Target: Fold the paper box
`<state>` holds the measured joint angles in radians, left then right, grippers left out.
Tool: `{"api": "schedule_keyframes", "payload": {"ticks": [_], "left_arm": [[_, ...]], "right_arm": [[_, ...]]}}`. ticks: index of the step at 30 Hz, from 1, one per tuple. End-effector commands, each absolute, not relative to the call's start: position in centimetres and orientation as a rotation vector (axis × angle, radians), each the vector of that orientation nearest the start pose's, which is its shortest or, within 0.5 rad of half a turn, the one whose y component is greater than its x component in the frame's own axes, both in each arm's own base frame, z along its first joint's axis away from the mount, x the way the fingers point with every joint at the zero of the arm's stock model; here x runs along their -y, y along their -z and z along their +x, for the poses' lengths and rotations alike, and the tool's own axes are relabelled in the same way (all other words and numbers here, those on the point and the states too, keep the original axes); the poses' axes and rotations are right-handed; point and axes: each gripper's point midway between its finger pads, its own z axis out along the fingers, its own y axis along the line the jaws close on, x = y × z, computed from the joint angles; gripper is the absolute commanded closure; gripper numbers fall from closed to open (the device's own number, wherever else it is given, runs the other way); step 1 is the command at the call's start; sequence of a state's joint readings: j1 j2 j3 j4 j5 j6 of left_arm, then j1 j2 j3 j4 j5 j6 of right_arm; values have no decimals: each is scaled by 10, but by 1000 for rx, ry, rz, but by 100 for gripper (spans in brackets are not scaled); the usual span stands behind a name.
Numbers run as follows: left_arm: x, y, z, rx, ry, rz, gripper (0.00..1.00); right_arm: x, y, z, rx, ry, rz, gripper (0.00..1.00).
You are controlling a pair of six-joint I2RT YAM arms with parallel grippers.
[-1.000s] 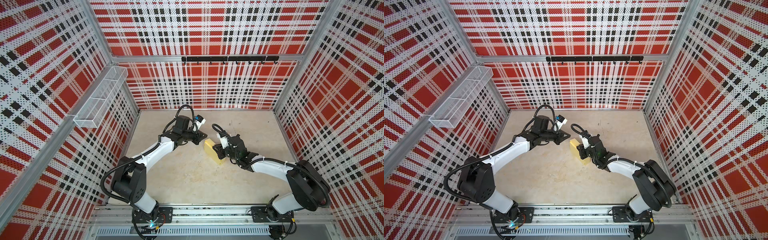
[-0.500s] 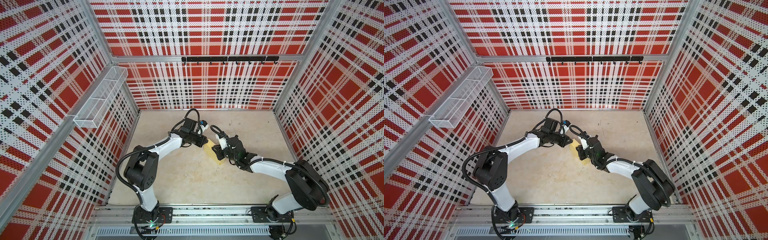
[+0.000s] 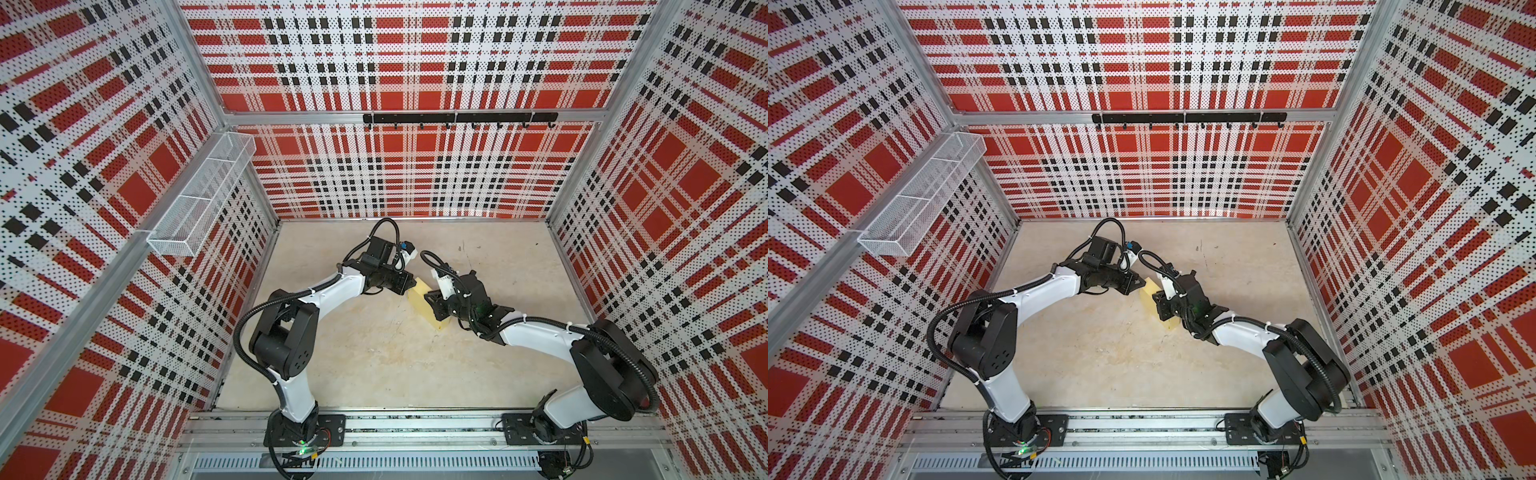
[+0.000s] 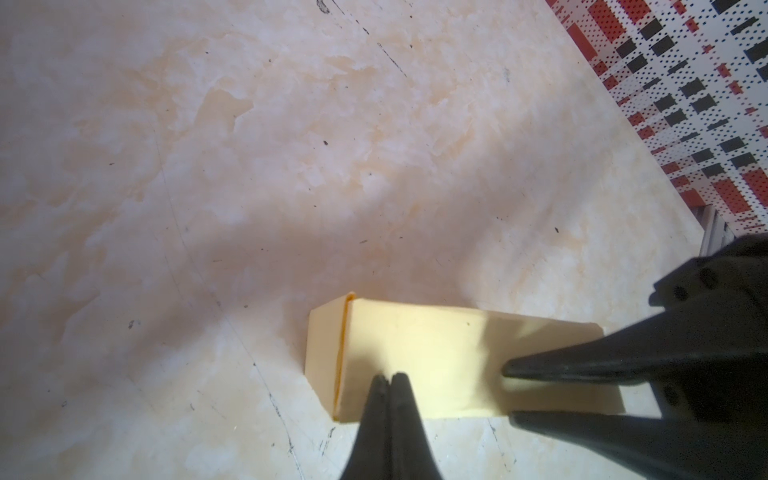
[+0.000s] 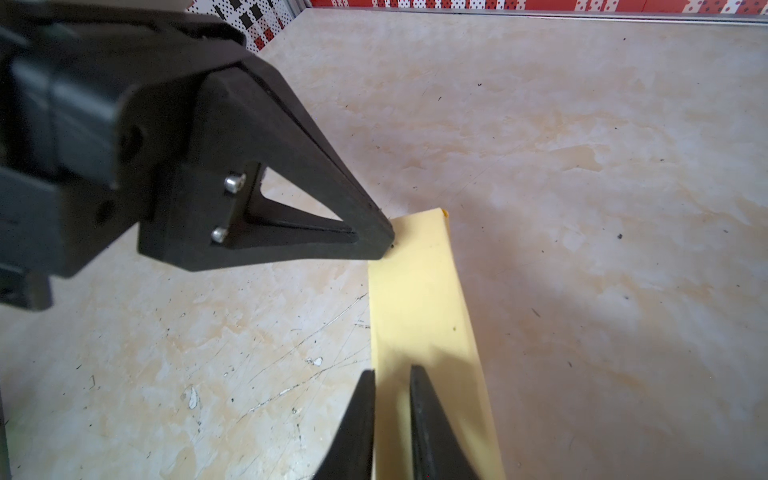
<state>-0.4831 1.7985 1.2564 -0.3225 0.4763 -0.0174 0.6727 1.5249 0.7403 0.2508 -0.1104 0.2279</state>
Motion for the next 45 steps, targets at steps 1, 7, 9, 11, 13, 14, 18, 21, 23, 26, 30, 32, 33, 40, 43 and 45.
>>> {"api": "schedule_keyframes", "payload": {"ticks": [1,7,9,11,13,14,18,21,23,26,30,32,33,40,43,45], "left_arm": [[268,-78,366,-2482,721,755,100],[267,-71,365,-2494,703,761,100],[267,-69,365,-2499,704,759,100],[266,-63,365,-2510,699,759,100],[265,-62,365,-2515,692,759,100],[265,-63,364,-2516,689,761,100],[263,-61,363,-2512,692,754,100],[263,-64,364,-2510,686,760,100],[263,-68,364,-2497,680,765,100],[263,-63,362,-2497,684,766,100],[263,-67,363,-2489,678,769,100],[263,-67,363,-2487,678,765,100],[263,-65,363,-2488,678,763,100],[265,-67,363,-2486,676,771,100],[264,-62,362,-2498,671,771,100],[264,-66,362,-2490,668,772,100]], "right_arm": [[-273,-79,308,-2252,-588,-589,81],[-269,-80,307,-2246,-575,-580,81],[-270,-81,307,-2242,-581,-590,81],[-270,-80,307,-2242,-569,-598,81],[-269,-82,307,-2244,-567,-593,81],[-270,-84,307,-2240,-575,-592,81],[-271,-106,307,-2203,-586,-593,76],[-266,-133,308,-2163,-589,-557,74],[-265,-148,305,-2147,-605,-551,74],[-260,-155,297,-2147,-618,-544,78],[-250,-152,294,-2165,-601,-498,91],[-250,-147,292,-2175,-597,-514,97],[-249,-142,292,-2183,-588,-516,98],[-249,-119,290,-2231,-595,-517,100],[-243,-109,288,-2255,-578,-494,100],[-242,-105,287,-2259,-590,-483,100]]}}
